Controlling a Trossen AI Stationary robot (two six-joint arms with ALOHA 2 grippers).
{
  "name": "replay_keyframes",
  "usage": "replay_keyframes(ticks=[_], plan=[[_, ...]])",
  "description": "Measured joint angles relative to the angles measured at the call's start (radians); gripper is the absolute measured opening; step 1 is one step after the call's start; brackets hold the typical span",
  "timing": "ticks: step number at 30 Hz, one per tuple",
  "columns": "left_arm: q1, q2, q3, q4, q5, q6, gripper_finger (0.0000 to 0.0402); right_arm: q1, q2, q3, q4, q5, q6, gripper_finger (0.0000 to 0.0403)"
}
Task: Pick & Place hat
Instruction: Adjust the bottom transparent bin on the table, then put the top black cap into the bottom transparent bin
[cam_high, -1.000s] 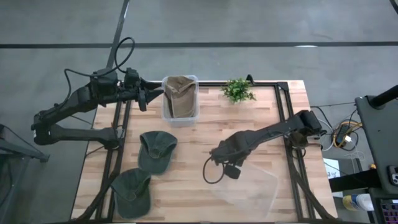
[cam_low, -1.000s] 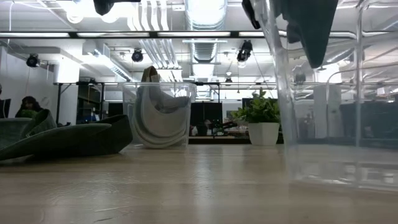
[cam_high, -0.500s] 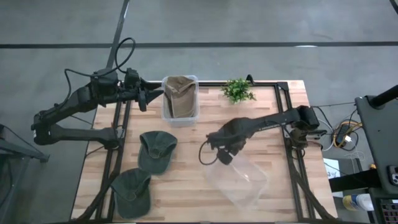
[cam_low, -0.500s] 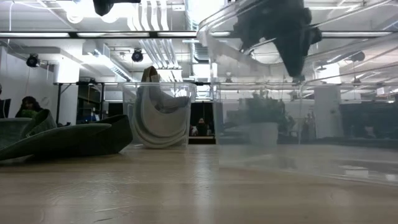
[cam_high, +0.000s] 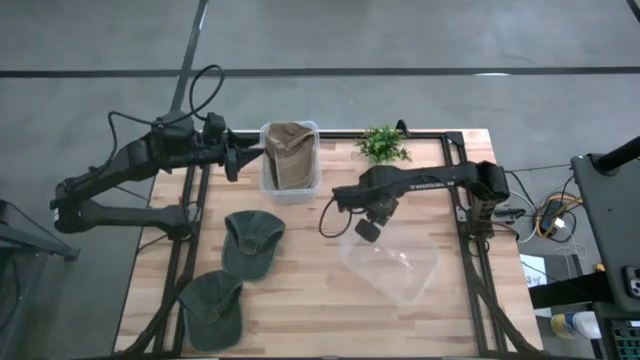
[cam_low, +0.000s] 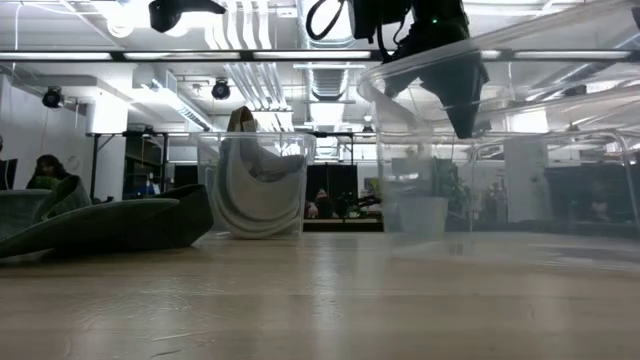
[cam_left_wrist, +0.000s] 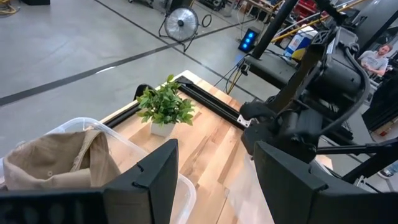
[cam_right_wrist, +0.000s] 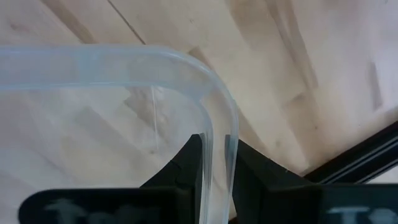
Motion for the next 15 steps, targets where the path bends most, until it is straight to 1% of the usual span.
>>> replay_keyframes(ticks=[2, 8, 11, 15], plan=[[0.0, 0.0, -0.01, 0.007, 0.0, 0.0, 0.0202, -0.007, 0.0, -0.001, 0.0, 0.003, -0.048, 0.0055], [0.0, 0.0, -0.025, 0.008, 0.0, 0.0, 0.0202, -0.011, 0.0, 0.0, 0.0, 0.005, -0.059, 0.0061], [0.0, 0.0, -0.026, 0.01, 0.0, 0.0, 0.0202, -0.009, 0.001, 0.003, -0.007, 0.02, -0.072, 0.0085], [0.0, -0.002, -0.026, 0.015, 0.0, 0.001, 0.0202, -0.01, -0.004, 0.022, -0.025, 0.023, -0.078, 0.0133]])
